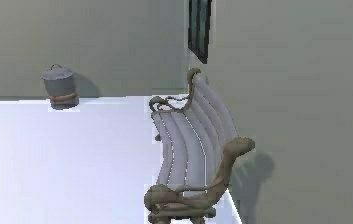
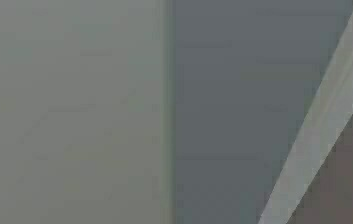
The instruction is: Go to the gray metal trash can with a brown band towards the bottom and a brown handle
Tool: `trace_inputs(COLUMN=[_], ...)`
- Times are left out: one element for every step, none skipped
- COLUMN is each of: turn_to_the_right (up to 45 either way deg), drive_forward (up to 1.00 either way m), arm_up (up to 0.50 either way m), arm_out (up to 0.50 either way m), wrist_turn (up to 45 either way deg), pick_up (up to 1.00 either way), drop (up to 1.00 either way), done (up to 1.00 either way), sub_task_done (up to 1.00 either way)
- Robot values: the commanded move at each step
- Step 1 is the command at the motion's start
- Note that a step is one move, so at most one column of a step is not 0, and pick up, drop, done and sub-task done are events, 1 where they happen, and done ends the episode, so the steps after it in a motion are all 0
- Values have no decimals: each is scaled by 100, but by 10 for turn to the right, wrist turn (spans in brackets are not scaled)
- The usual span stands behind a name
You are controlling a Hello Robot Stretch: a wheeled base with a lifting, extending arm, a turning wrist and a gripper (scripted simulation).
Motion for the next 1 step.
trace_inputs(turn_to_the_right=[-180], drive_forward=[0], arm_up=[0], arm_out=[0], wrist_turn=[0], pick_up=[0], drop=[0], done=[0], sub_task_done=[0])
